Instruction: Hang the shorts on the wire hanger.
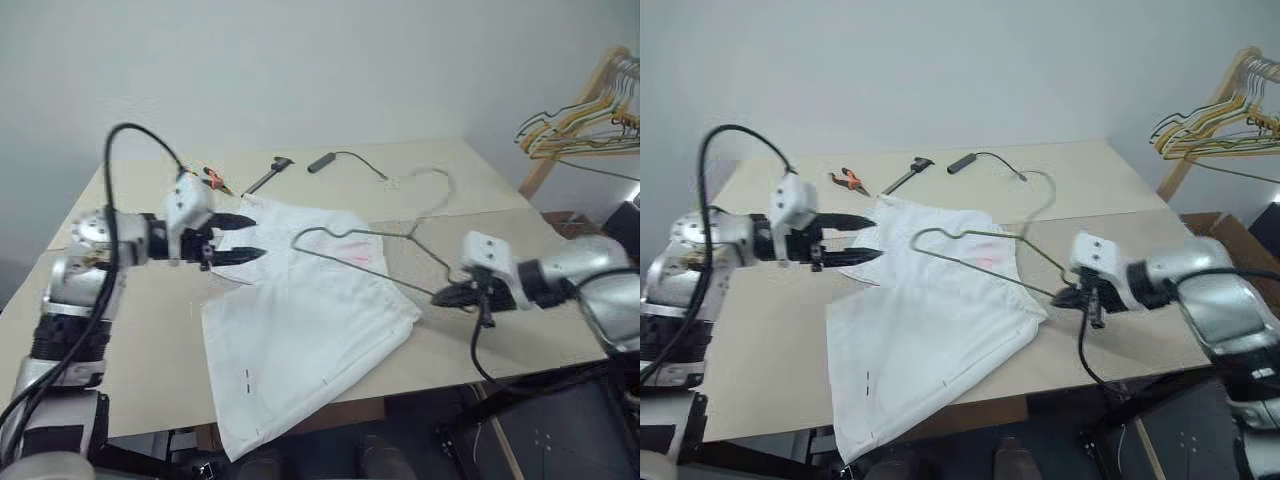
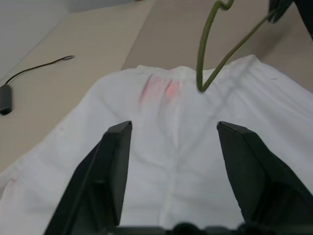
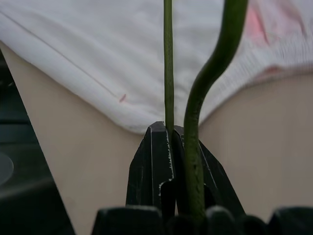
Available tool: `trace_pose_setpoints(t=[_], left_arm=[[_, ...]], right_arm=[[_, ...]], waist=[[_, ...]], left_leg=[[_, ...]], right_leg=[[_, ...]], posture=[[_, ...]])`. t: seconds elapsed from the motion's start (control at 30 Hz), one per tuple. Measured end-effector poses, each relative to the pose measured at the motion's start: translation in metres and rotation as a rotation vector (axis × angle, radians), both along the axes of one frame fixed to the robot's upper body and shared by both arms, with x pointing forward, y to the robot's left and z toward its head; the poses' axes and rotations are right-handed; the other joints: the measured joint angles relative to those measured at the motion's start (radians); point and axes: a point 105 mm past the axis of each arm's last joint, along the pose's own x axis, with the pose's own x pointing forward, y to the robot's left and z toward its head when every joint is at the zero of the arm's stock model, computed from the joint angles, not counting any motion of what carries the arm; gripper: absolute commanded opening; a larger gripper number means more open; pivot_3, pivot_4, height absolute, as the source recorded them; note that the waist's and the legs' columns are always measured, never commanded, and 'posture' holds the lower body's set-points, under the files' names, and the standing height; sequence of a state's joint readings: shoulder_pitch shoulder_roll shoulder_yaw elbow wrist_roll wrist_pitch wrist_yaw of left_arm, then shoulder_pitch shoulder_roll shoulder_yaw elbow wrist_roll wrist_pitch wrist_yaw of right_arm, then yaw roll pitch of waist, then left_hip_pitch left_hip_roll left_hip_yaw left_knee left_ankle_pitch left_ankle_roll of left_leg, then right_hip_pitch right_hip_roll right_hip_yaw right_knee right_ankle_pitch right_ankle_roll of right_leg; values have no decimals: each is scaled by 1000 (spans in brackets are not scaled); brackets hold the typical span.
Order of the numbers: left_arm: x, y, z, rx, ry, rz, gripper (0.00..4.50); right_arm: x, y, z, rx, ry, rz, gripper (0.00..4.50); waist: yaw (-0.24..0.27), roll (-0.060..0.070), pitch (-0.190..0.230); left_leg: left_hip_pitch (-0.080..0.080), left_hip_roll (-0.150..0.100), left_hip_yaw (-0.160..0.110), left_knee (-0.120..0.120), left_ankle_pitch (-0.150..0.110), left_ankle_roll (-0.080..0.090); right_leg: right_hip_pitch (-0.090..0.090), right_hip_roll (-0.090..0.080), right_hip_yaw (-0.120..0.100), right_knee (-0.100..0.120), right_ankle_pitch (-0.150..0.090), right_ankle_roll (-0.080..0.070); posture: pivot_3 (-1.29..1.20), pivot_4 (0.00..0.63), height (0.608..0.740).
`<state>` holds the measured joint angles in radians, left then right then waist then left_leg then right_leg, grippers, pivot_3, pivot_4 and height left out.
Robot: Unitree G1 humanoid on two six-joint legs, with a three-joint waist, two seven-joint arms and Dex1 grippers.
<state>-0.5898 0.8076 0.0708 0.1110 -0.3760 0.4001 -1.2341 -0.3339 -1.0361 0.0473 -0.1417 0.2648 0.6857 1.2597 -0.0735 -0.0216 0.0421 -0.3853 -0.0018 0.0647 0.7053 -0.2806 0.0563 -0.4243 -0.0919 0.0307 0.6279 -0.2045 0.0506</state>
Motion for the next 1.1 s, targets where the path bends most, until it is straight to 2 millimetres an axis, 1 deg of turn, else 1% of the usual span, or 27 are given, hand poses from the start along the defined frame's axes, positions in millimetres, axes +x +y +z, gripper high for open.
trace_pose_setpoints(t=[0.03, 0.07, 0.13, 0.17, 0.2, 0.27, 0.33, 0.4, 0.5, 0.63, 0.8, 0.9, 1.0, 1.1], left_arm=[[-3, 5, 1, -16, 8, 11, 4376], [-6, 8, 2, -28, 13, 15, 4478], [-13, 7, 3, -51, 24, -8, 4478], [-19, 4, 3, -59, 25, -36, 4478], [-26, -2, 2, -60, 30, -74, 4478], [-37, -9, 1, -62, 33, -131, 4478], [-41, -14, 3, -59, 18, -152, 4478], [-43, -18, 6, -67, 4, -169, 4478], [-47, -23, 10, -71, -4, -193, 4478], [-53, -28, 11, -80, -2, -219, 4478], [-57, -30, 9, -72, 7, -225, 4478], [-58, -31, 11, -73, 2, -232, 4478], [-61, -31, 12, -75, -4, -236, 4478], [-63, -30, 9, -77, 7, -232, 4478]], right_arm=[[-3, -8, -5, 14, 26, -59, 0], [-6, -16, -10, 22, 53, -121, 0], [-7, -26, -13, 38, 79, -211, 0], [-6, -30, -14, 59, 95, -265, 0], [-6, -36, -18, 77, 128, -331, 0], [-8, -47, -32, 101, 220, -454, 0], [-8, -50, -47, 117, 315, -539, 0], [-3, -49, -56, 129, 390, -591, 0], [3, -44, -58, 174, 447, -612, 0], [5, -33, -54, 219, 492, -552, 0], [-11, -25, -49, 212, 575, -419, 0], [-14, -27, -48, 193, 583, -394, 0], [-5, -34, -48, 221, 575, -451, 0], [3, -44, -44, 229, 545, -517, 0]], waist=[[-1, 0, 0], [-2, 0, 0], [-3, 0, 0], [-3, 0, 0], [-3, -1, -1], [0, -1, -1], [1, -1, -1], [-3, -1, -1], [-4, 0, -1], [3, 0, -1], [8, 0, -1], [7, -1, -1], [4, -1, -1], [6, -1, -1]], left_leg=[[1, 0, 0, 0, 0, 0], [2, 0, 0, 0, -1, 0], [3, 0, 1, 0, -1, 0], [4, 1, 1, 0, -1, 0], [5, 1, 1, 0, -1, 0], [5, 1, 1, 0, -1, 0], [5, 0, 2, 0, -1, 0], [6, 0, 3, 0, -1, 0], [6, 0, 3, 0, -1, 0], [5, 0, 3, -1, -1, 1], [4, 0, 3, 0, -1, 1], [5, 0, 3, 0, -1, 1], [5, 0, 4, 0, -1, 1], [5, 0, 4, -1, -1, 1]], right_leg=[[1, 0, 0, 0, 0, 0], [2, 0, 0, 0, 0, 0], [2, 0, 1, 0, 0, 0], [3, 0, 2, 0, 0, 0], [4, 0, 2, 0, 0, 0], [4, 0, 2, 0, 0, 0], [4, 1, 3, 0, 0, 0], [4, 1, 5, 0, 0, 0], [3, 2, 5, 0, 0, 0], [3, 2, 5, -1, 0, 1], [3, 2, 5, -2, 0, 1], [4, 2, 5, -2, 0, 1], [3, 2, 6, -2, 0, 1], [3, 2, 6, -2, 0, 1]], posture=[[-133, 1, 740], [-123, 3, 740], [-117, 4, 740], [-115, 4, 740], [-114, 3, 740], [-107, 2, 740], [-103, 0, 740], [-98, 0, 740], [-86, 0, 740], [-65, 0, 740], [-56, 0, 740], [-43, 0, 740], [-30, 0, 740], [-24, 0, 740]])
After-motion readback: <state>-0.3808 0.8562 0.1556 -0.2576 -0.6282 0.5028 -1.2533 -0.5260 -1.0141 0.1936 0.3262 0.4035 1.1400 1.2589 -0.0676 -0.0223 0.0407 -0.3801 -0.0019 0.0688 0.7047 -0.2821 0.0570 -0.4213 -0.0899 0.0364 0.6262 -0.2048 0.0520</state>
